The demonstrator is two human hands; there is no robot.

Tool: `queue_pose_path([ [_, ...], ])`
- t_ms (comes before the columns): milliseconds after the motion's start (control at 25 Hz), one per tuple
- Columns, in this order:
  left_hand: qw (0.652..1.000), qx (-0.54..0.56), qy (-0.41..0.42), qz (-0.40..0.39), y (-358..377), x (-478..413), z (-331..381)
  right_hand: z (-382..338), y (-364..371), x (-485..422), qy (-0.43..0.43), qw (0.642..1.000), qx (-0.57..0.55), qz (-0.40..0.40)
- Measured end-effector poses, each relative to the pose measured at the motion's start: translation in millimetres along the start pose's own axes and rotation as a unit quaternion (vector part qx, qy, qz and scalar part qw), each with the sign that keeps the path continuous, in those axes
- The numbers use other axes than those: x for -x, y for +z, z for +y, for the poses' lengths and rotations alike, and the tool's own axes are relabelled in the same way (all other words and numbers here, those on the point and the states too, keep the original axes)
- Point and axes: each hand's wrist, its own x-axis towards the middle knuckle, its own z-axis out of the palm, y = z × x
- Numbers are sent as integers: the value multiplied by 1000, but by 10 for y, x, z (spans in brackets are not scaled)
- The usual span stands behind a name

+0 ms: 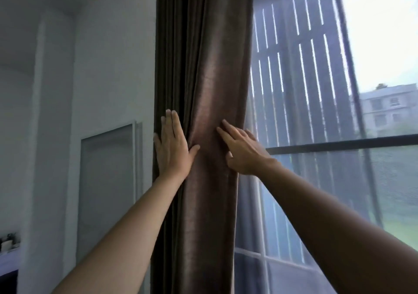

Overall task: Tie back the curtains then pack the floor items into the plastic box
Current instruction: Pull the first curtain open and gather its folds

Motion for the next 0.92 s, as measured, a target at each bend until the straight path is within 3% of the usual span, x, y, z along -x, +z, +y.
queue_pose_path([
  [200,997,-14,44,54,-175,-117,952,487,-827,648,17,996,60,57],
  [400,971,167,160,68,-376,-141,2214,1180,-1922,1563,56,978,168,115],
  [680,909,385,161,12,-597,256,3916,1860,-3068,2909,149,918,338,149],
  [920,864,466,189,-29,-582,793,5251,2145,-3340,3978,274,857,406,162],
])
